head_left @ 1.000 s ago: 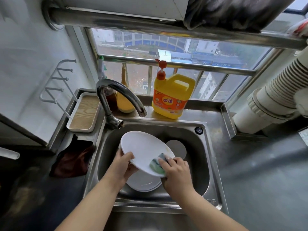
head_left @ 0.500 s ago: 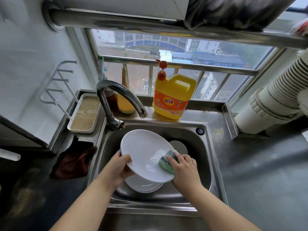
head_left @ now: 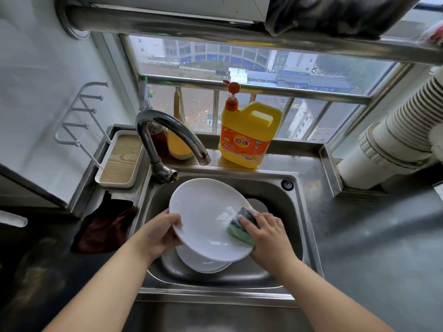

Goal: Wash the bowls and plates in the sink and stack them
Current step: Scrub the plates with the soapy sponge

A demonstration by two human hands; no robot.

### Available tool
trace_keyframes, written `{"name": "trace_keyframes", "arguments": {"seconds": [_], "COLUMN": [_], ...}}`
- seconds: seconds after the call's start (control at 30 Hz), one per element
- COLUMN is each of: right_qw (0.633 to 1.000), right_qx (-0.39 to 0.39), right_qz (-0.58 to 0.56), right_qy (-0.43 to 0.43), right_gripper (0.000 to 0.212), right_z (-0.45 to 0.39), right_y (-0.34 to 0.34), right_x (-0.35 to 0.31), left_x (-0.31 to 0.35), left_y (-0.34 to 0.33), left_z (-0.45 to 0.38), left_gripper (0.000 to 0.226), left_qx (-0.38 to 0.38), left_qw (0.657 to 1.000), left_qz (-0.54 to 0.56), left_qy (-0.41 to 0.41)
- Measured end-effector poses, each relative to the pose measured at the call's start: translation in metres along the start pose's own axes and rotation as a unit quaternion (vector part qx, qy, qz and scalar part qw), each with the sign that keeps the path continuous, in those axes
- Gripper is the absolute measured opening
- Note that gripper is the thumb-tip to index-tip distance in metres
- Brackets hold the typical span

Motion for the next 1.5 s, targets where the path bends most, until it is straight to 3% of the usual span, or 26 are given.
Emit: {"name": "trace_keyframes", "arguments": {"seconds": [0.1,0.2,0.4,0.5,0.57,0.63,0.73,0.9,1.0,1.1,1.23,1.3,1.4,1.5], "right_qw": [0.999,0.997,0.981,0.974,0.981,0.980,0.962,0.956,0.956,0.961,0.947,0.950,0.942,0.948], "right_qx": [0.047,0.055,-0.044,-0.126,-0.126,-0.153,-0.207,-0.203,-0.198,-0.223,-0.236,-0.215,-0.185,-0.185], "right_qz": [-0.003,-0.045,-0.167,-0.180,-0.142,-0.096,-0.091,-0.204,-0.213,-0.126,-0.105,-0.152,-0.271,-0.259], "right_qy": [0.006,-0.029,-0.087,-0.053,-0.041,-0.089,-0.154,-0.057,-0.039,-0.100,-0.191,-0.166,-0.062,-0.027], "right_gripper": [0.061,0.059,0.062,0.090,0.078,0.058,0.050,0.053,0.054,0.055,0.055,0.054,0.053,0.053], "right_z": [0.004,0.005,0.007,0.010,0.003,-0.001,-0.001,0.002,-0.002,-0.008,-0.013,-0.016,-0.010,-0.007], "right_y": [0.012,0.013,-0.011,-0.016,-0.013,-0.021,-0.029,-0.018,-0.020,-0.033,-0.035,-0.028,-0.014,-0.019], "right_x": [-0.010,-0.032,-0.061,-0.060,-0.045,-0.016,0.001,-0.067,-0.067,-0.027,0.002,-0.022,-0.078,-0.080], "left_x": [-0.002,-0.020,-0.034,-0.028,-0.025,-0.022,-0.019,-0.021,-0.022,-0.021,-0.024,-0.024,-0.023,-0.025], "left_y": [-0.010,-0.033,-0.053,-0.043,-0.038,-0.035,-0.038,-0.040,-0.033,-0.030,-0.035,-0.038,-0.040,-0.030], "left_z": [0.004,0.007,0.016,0.014,0.016,0.017,0.020,0.017,0.019,0.022,0.027,0.026,0.024,0.026], "left_gripper": [0.031,0.041,0.048,0.051,0.052,0.051,0.051,0.056,0.055,0.050,0.045,0.043,0.050,0.048], "left_qx": [0.017,0.012,0.019,0.029,0.025,0.027,0.012,0.003,0.001,0.007,0.000,0.004,-0.014,-0.006], "left_qw": [0.998,0.994,0.993,0.994,0.994,0.994,0.995,0.996,0.996,0.996,0.998,0.997,0.998,0.998], "left_qz": [0.054,0.093,0.078,0.058,0.063,0.063,0.045,0.026,0.040,0.037,0.017,0.023,0.013,0.023], "left_qy": [-0.021,-0.050,-0.085,-0.083,-0.085,-0.088,-0.088,-0.083,-0.080,-0.077,-0.068,-0.069,-0.065,-0.057]}}
Point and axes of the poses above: each hand's wrist, its own z-axis away from the middle knuckle, its own y-axis out of the back of the hand, x = y × z, the point moved 8 cm from there along -z, towards the middle knuckle, and after that the axes turned 1 degree about -y, right-handed, at the moved point
